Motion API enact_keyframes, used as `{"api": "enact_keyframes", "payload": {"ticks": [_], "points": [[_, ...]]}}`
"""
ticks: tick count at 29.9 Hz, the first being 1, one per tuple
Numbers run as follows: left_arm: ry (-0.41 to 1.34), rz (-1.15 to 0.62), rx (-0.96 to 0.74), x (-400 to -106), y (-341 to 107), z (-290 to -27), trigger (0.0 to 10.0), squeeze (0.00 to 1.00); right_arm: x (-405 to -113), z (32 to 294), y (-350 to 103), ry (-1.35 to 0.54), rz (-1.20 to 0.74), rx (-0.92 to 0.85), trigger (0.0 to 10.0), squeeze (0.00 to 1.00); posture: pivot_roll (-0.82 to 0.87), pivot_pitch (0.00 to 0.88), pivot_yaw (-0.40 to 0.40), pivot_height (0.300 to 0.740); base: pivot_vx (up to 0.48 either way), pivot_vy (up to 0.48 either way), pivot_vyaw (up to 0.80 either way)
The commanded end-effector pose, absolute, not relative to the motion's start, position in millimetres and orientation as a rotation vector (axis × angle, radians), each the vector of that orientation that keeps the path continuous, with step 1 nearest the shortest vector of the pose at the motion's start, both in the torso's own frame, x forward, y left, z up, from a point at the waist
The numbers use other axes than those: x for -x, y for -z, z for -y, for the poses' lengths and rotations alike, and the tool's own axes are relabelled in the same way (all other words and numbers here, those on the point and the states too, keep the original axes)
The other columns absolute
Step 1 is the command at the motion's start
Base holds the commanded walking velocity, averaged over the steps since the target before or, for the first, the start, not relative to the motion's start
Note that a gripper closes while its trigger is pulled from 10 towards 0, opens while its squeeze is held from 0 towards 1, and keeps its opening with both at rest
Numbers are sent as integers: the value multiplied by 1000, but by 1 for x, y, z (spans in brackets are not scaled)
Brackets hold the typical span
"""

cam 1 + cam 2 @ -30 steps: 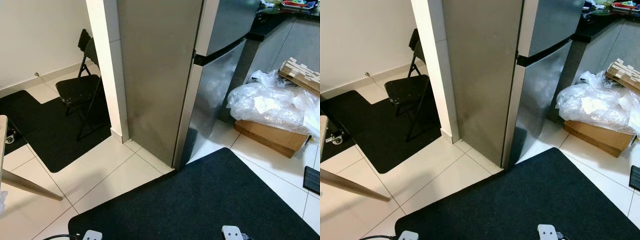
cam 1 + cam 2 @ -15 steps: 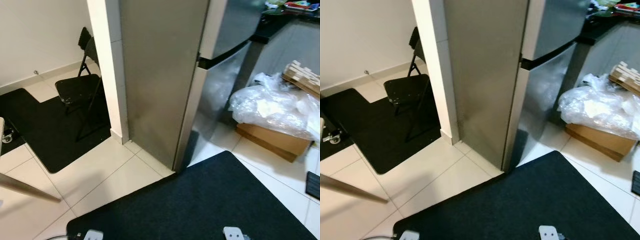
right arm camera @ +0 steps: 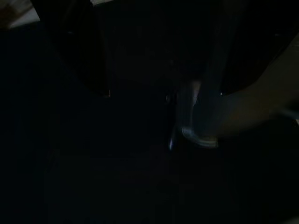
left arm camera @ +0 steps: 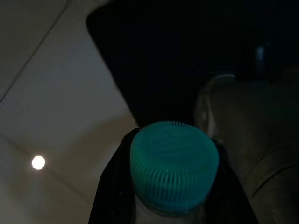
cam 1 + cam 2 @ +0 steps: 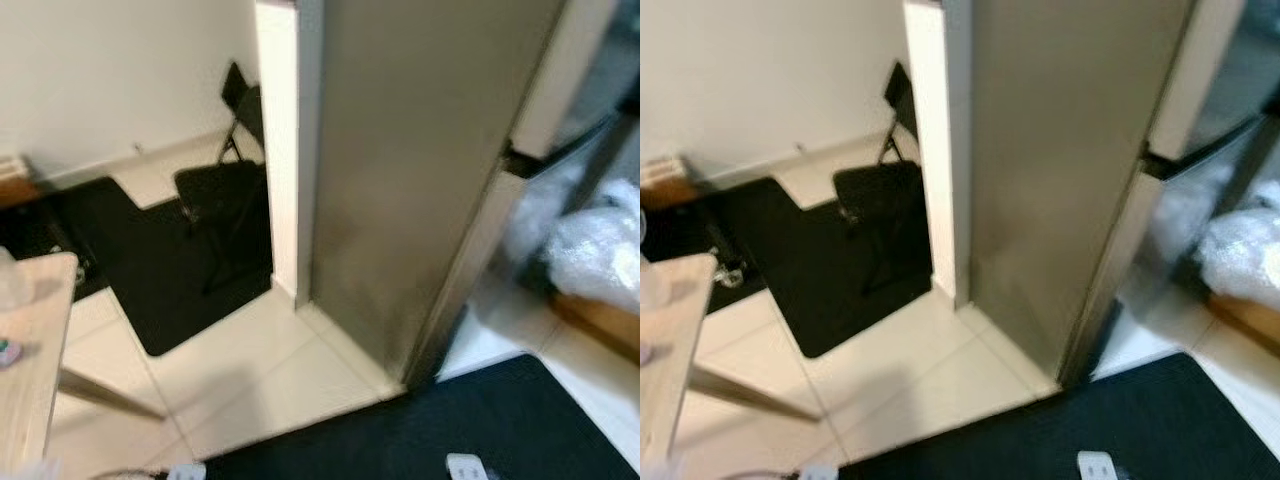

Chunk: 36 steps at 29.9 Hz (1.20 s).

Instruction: Restocking fridge

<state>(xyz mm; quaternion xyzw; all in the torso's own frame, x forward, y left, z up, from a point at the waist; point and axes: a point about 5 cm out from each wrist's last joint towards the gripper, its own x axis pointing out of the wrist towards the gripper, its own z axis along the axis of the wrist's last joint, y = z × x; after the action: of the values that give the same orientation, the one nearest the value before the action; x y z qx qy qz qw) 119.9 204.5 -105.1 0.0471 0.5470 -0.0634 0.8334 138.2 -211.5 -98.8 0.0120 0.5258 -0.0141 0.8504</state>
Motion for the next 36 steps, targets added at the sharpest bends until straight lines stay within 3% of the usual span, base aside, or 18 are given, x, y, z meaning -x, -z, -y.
{"api": "enact_keyframes", "payload": {"ticks": [1,22,36], "points": [[144,-1193,-94,-111,108,-202,10000,0,-129,211,102,40,-1136,-34,10000,0,113,0,-2,740,356,0,-800],[143,-1195,-96,-110,109,-202,10000,0,-130,211,102,52,-1128,-50,10000,0,115,0,-3,740,331,0,-787],[139,-1164,-71,-116,107,-201,10000,0,-132,213,101,44,-1118,-41,10000,0,114,0,-6,740,109,-32,0]]}}
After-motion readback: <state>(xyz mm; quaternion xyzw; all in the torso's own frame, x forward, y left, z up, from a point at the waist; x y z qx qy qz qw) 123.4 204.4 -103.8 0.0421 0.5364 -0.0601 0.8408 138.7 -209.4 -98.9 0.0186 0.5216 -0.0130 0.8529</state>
